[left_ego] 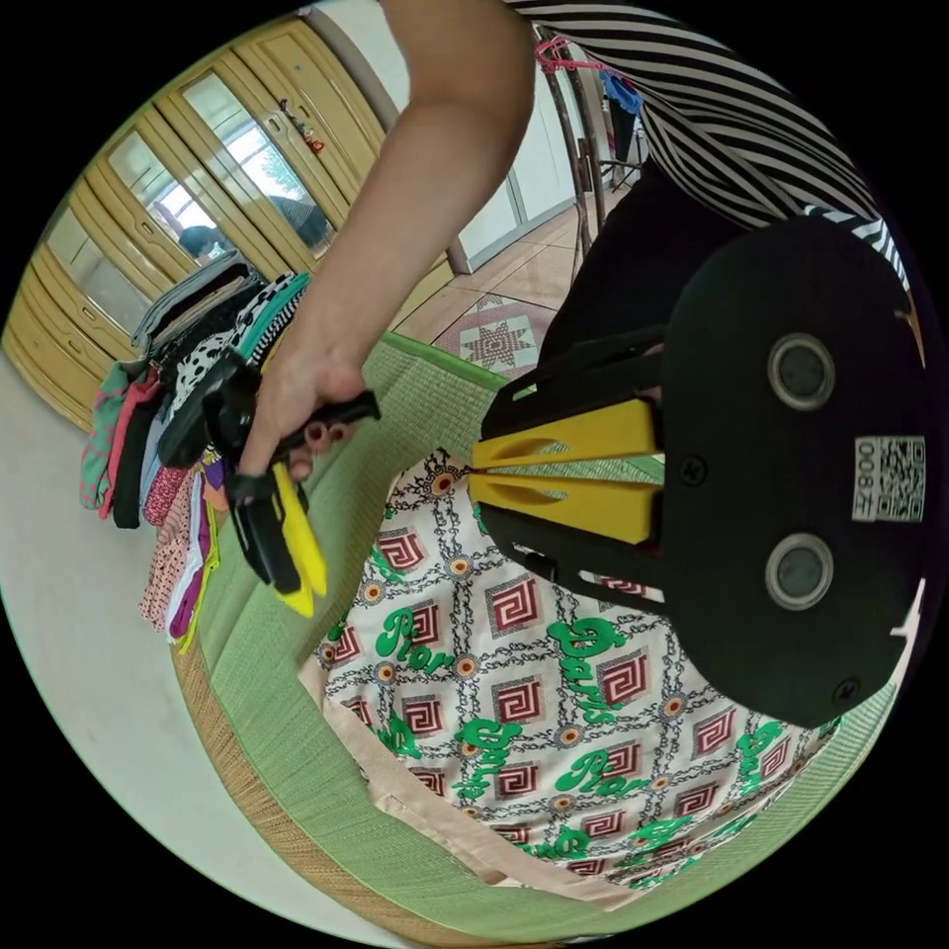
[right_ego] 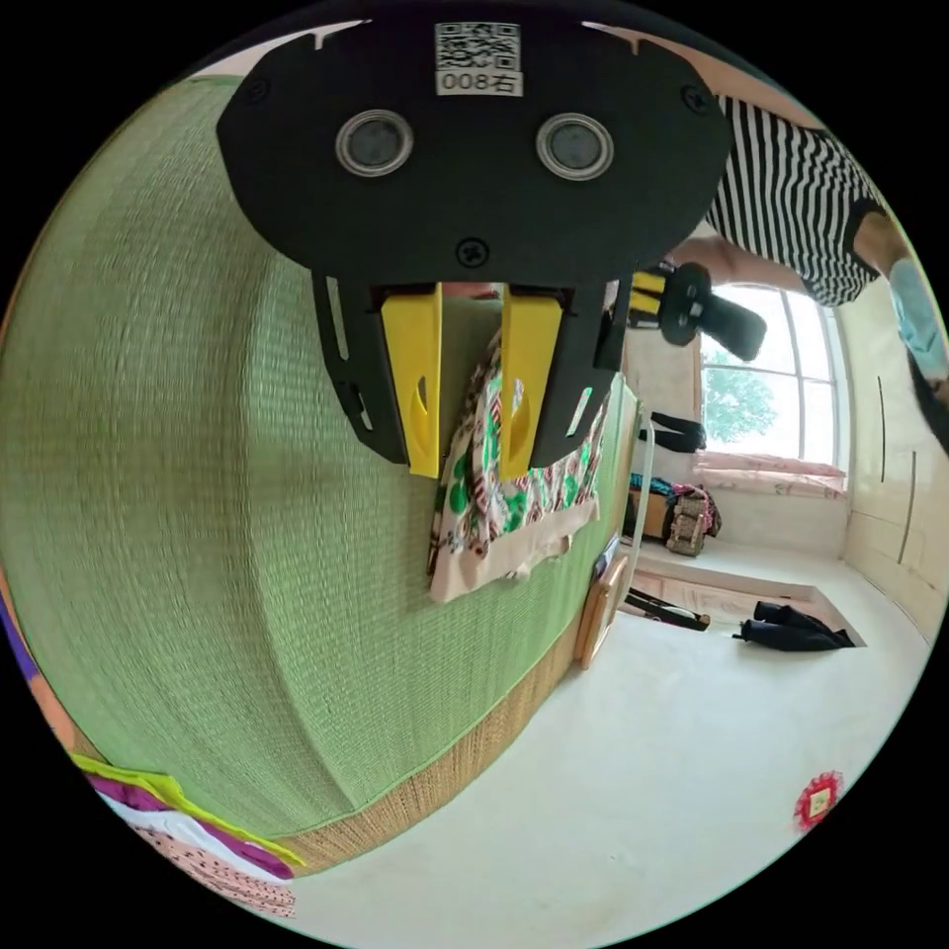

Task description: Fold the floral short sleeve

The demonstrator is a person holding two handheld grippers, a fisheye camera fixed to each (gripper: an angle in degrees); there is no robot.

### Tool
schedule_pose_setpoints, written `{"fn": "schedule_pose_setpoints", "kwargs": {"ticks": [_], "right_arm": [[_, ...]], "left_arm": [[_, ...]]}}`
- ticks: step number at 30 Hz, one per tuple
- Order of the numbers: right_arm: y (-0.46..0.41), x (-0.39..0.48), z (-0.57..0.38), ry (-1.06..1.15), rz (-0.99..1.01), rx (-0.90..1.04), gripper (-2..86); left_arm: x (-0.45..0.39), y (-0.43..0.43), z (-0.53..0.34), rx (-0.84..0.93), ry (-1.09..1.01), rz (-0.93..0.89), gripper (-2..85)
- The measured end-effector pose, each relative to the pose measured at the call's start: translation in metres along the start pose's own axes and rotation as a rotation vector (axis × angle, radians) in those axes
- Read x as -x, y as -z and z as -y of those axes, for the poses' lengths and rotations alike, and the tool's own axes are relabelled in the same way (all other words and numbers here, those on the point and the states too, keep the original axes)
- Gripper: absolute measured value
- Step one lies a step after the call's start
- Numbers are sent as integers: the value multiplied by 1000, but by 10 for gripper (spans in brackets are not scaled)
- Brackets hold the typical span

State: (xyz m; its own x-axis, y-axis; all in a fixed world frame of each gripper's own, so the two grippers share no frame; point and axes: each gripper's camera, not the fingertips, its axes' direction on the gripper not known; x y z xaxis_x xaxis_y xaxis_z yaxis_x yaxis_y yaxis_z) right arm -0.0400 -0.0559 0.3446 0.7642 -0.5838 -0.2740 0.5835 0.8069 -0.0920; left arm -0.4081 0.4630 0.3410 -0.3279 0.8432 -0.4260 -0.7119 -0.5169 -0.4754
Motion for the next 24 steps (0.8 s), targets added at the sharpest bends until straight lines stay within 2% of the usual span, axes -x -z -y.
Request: {"fn": "schedule_pose_setpoints", "kwargs": {"ticks": [5,14,19,24], "right_arm": [[-59,-9,63,-2,-106,75,83],[-116,-44,91,-16,-109,86,28],[-118,-45,94,4,-64,27,21],[-146,-4,100,96,-11,14,19]], "left_arm": [[-1,11,-6,-8,8,-25,6],[0,60,-13,-45,25,-81,6],[8,135,-27,-153,70,-152,5],[32,225,-68,-289,173,-232,5]]}}
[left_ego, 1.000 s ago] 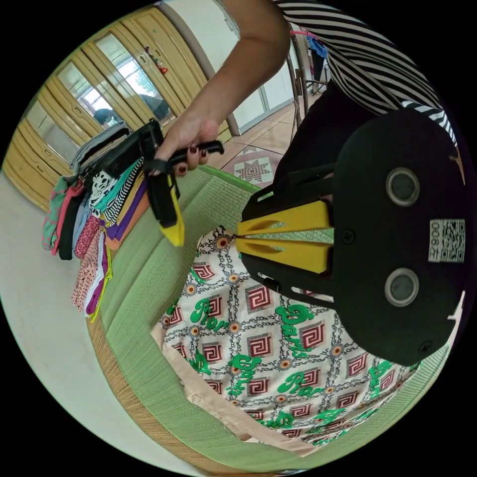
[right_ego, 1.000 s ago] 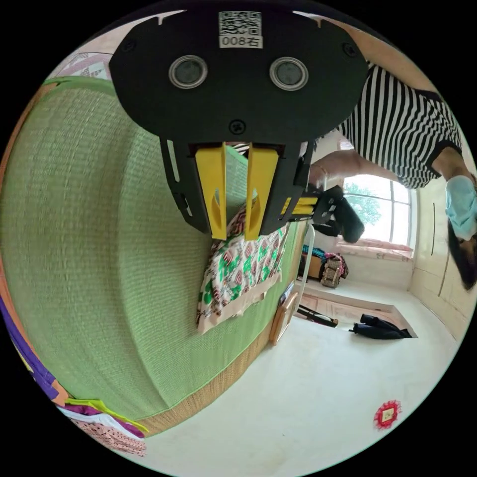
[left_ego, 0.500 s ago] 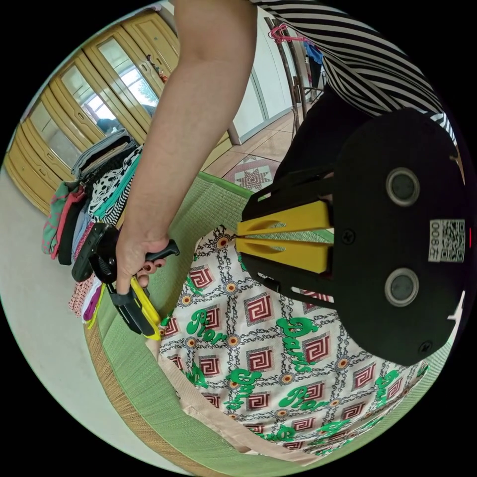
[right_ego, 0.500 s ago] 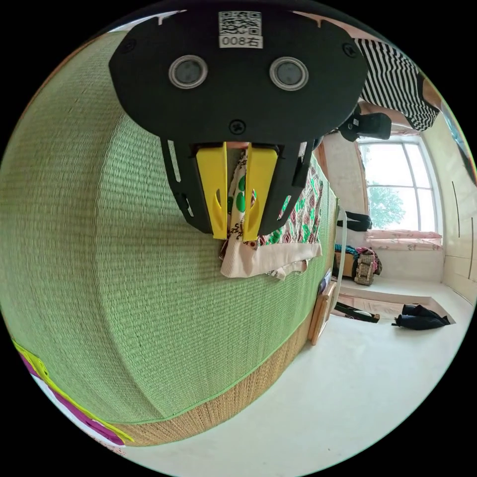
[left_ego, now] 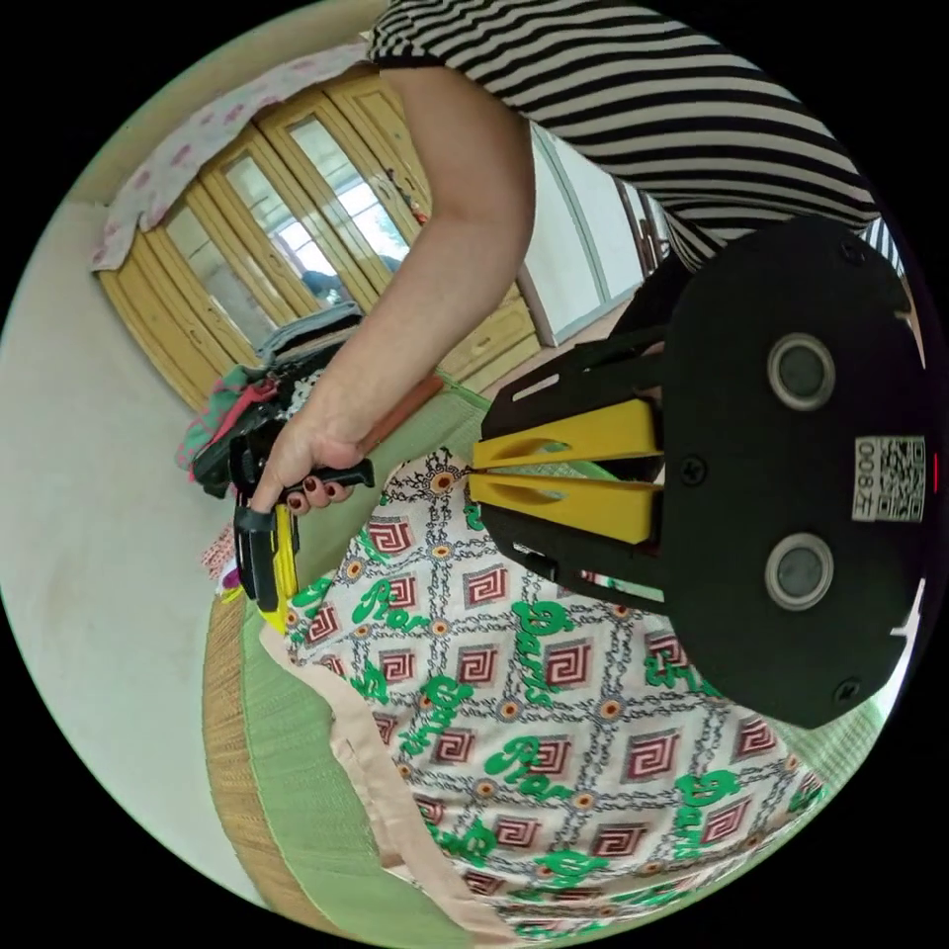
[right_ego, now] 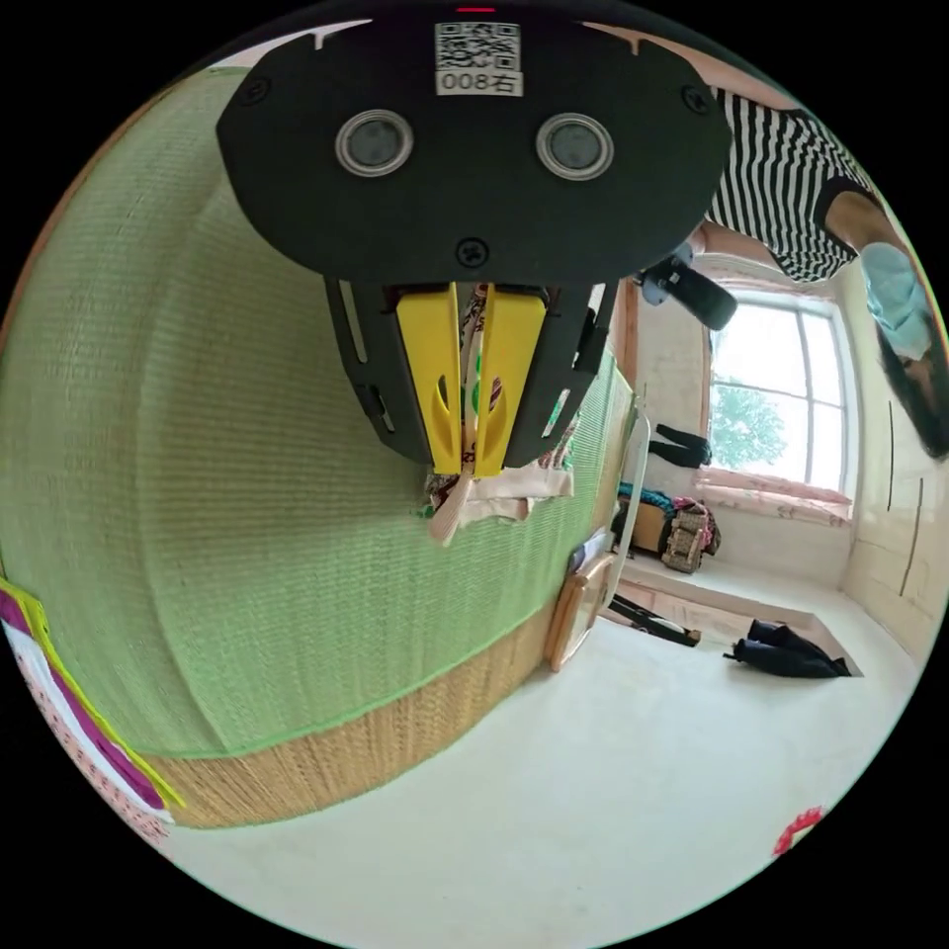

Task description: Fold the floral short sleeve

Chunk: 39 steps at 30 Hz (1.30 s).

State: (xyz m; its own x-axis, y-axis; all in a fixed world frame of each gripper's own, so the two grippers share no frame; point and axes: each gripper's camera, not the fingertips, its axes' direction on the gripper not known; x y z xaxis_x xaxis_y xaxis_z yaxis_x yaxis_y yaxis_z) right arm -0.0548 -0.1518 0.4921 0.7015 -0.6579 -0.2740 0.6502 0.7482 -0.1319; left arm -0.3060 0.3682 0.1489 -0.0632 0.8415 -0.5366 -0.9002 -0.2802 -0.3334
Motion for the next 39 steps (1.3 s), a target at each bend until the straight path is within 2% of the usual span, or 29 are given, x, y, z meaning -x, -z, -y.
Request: {"fn": "schedule_pose_setpoints", "kwargs": {"ticks": [7,13,21,27,33,39], "right_arm": [[-97,71,19,133,24,20,19],[-220,117,35,206,6,75,19],[-418,116,45,214,-109,252,22],[-514,89,48,220,-173,332,31],[-574,73,46,299,-219,378,59],[-571,56,27,380,-181,347,76]], "left_arm": [[25,175,-57,-217,240,-19,4],[50,296,-117,-354,447,30,4],[79,365,-165,-439,697,-108,3],[77,402,-173,-482,801,-178,5],[58,438,-171,-530,828,-235,12],[21,473,-160,-530,812,-231,33]]}}
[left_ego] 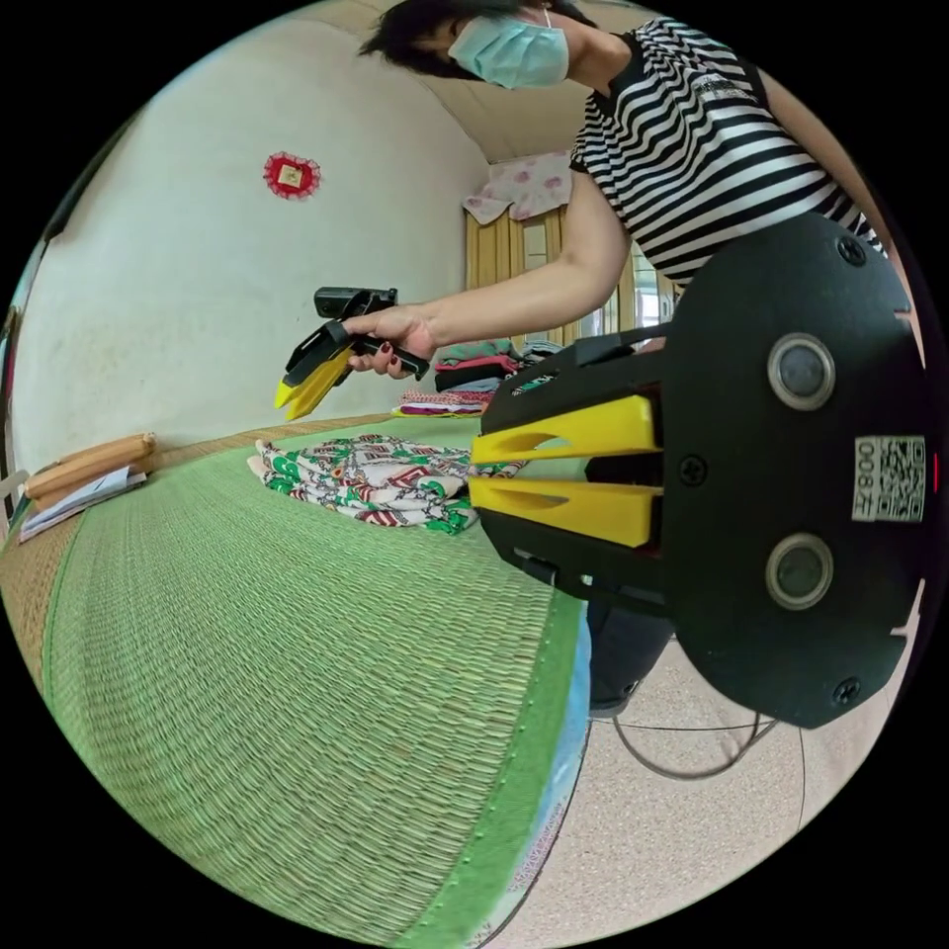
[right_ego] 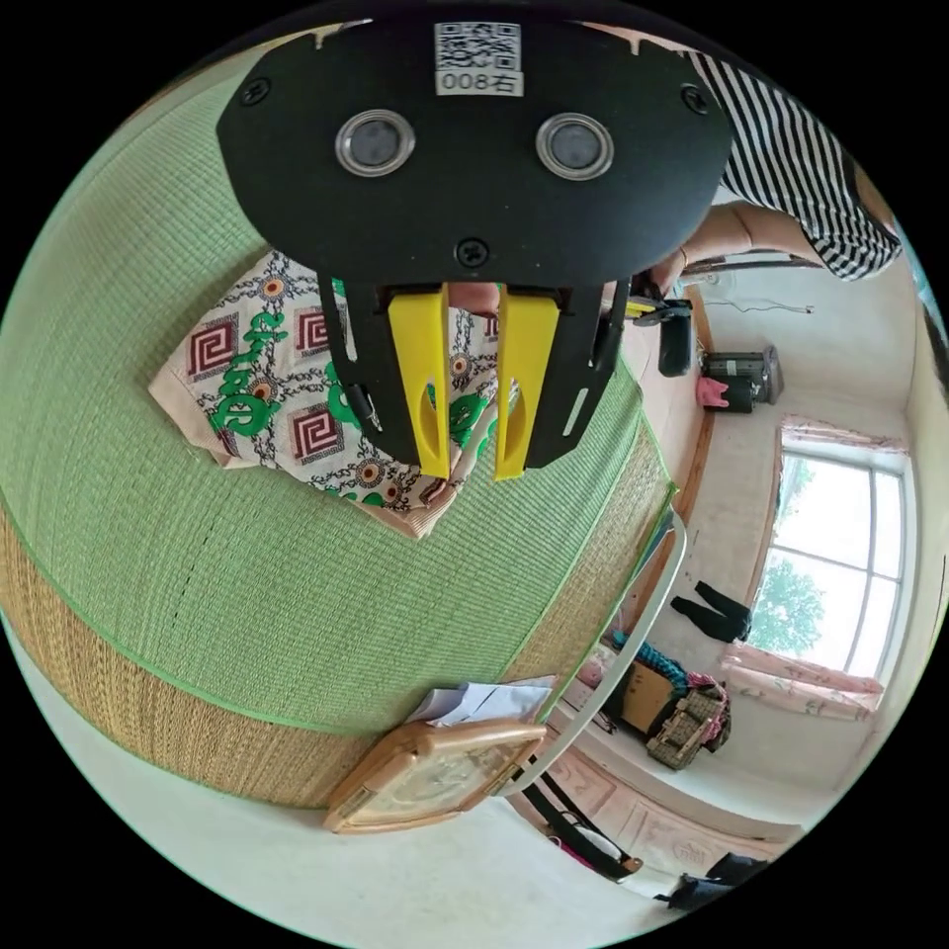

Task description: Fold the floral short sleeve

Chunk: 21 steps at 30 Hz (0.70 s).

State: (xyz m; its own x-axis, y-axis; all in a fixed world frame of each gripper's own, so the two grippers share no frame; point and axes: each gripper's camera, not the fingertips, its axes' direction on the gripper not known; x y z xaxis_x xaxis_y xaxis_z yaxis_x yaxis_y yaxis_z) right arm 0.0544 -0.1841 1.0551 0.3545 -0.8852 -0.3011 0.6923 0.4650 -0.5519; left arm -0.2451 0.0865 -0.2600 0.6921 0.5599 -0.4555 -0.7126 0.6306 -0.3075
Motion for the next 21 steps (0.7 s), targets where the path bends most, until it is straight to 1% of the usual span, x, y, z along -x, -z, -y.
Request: {"fn": "schedule_pose_setpoints", "kwargs": {"ticks": [2,5,9,10,12,15,18,21], "right_arm": [[1,3,-24,52,0,0,74],[-14,15,-86,145,-42,64,74],[-62,27,-182,212,-130,196,79],[-71,28,-193,224,-143,214,79],[-105,35,-225,280,-244,274,80],[-133,34,-244,321,-348,280,78],[-159,23,-252,325,-375,323,67],[-167,13,-256,313,-387,296,44]], "left_arm": [[-19,8,-6,-8,-27,22,42],[-56,17,-12,-13,-92,101,62],[-99,20,-10,-22,-174,243,72],[-106,17,-7,-22,-190,258,69],[-112,11,-3,-4,-190,284,55],[-120,-2,0,42,-185,321,22],[-134,-7,-4,54,-186,319,11],[-152,-7,-12,49,-202,324,7]]}}
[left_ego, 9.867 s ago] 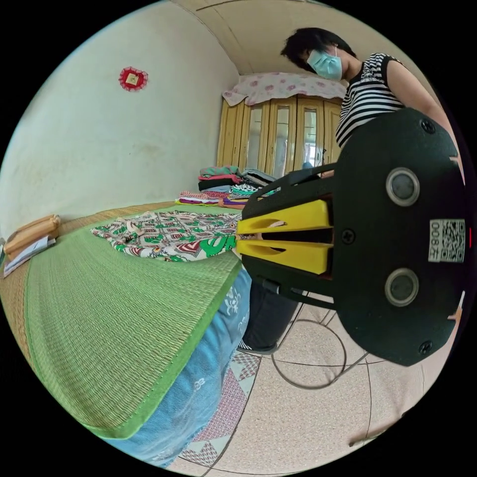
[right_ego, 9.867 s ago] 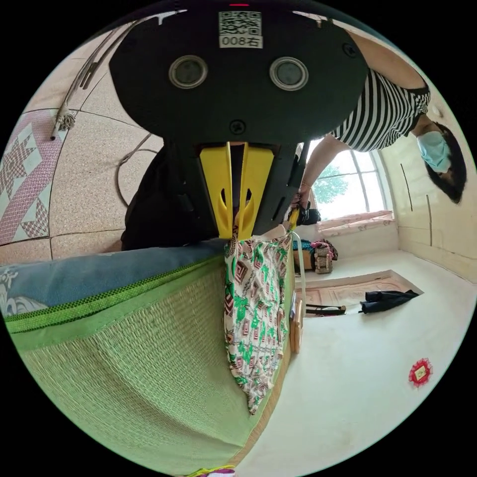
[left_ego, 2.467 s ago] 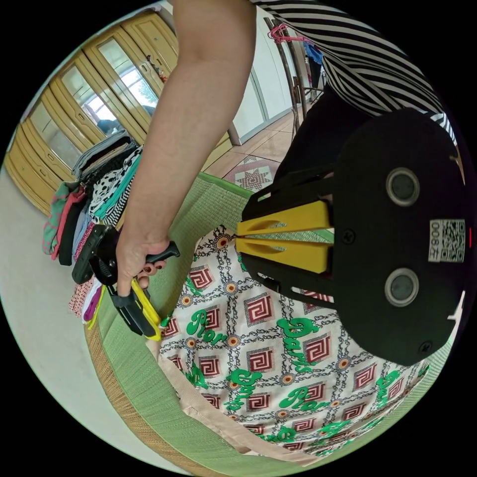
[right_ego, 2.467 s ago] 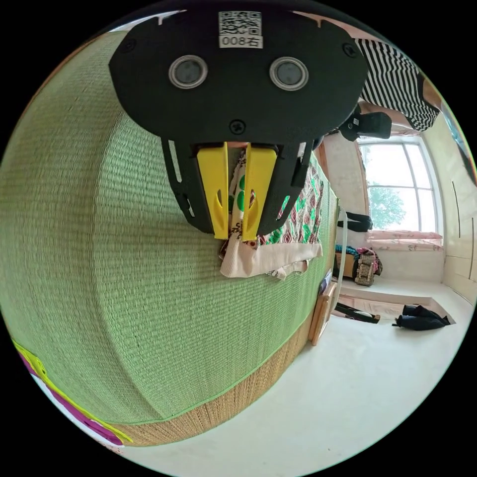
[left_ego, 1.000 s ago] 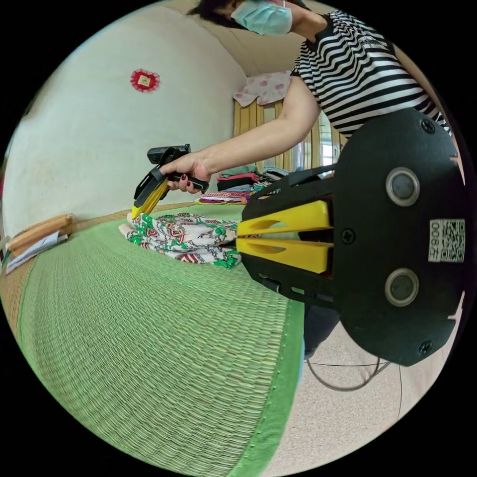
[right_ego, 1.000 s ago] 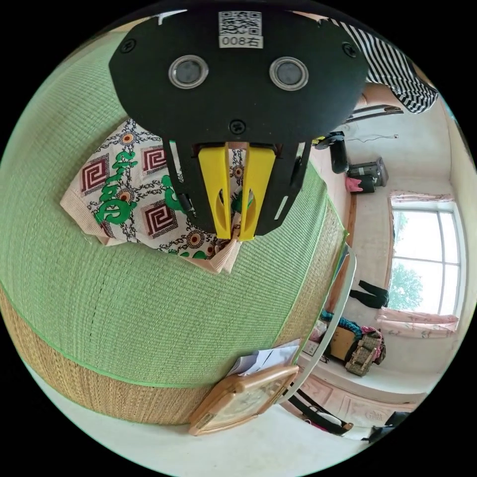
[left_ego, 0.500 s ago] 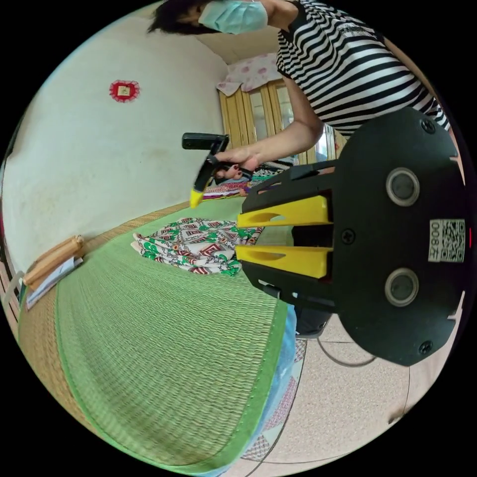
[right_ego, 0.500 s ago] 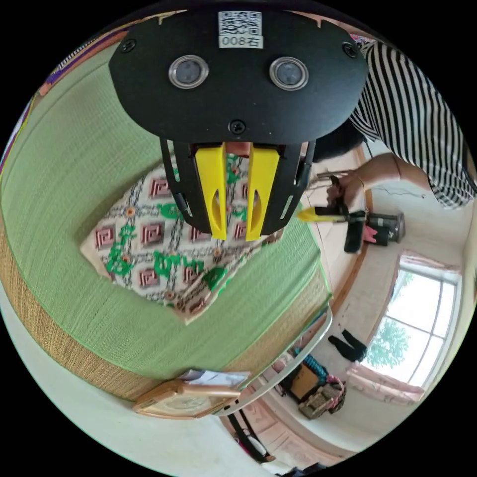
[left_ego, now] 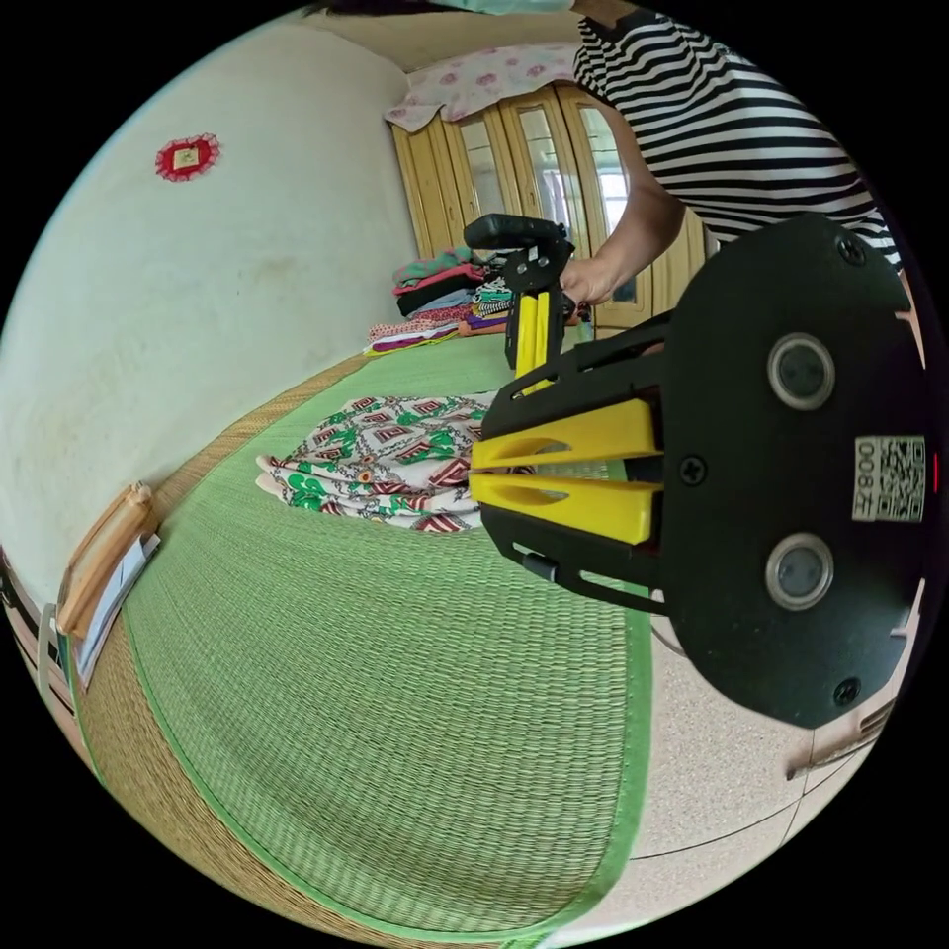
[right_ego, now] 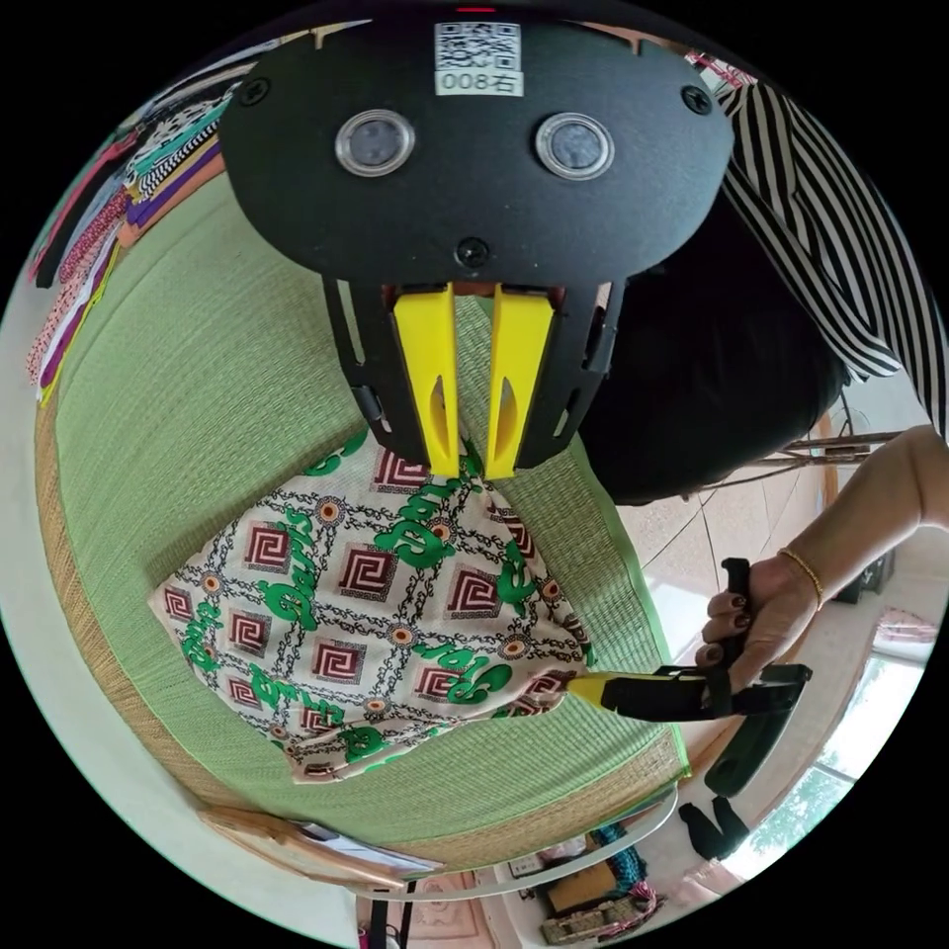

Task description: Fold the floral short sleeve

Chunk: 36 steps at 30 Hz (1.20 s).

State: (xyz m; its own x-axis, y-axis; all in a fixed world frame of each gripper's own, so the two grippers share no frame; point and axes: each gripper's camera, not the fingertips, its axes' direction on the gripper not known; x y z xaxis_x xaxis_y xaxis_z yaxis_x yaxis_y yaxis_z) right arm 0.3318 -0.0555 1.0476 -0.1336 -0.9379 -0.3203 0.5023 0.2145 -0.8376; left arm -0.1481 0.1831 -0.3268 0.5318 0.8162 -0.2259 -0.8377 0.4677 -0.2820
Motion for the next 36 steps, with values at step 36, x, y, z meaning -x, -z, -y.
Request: {"fn": "schedule_pose_setpoints", "kwargs": {"ticks": [36], "right_arm": [[-48,-13,-21,29,-62,2,21]], "left_arm": [[-40,-36,-88,7,79,-53,4]]}}
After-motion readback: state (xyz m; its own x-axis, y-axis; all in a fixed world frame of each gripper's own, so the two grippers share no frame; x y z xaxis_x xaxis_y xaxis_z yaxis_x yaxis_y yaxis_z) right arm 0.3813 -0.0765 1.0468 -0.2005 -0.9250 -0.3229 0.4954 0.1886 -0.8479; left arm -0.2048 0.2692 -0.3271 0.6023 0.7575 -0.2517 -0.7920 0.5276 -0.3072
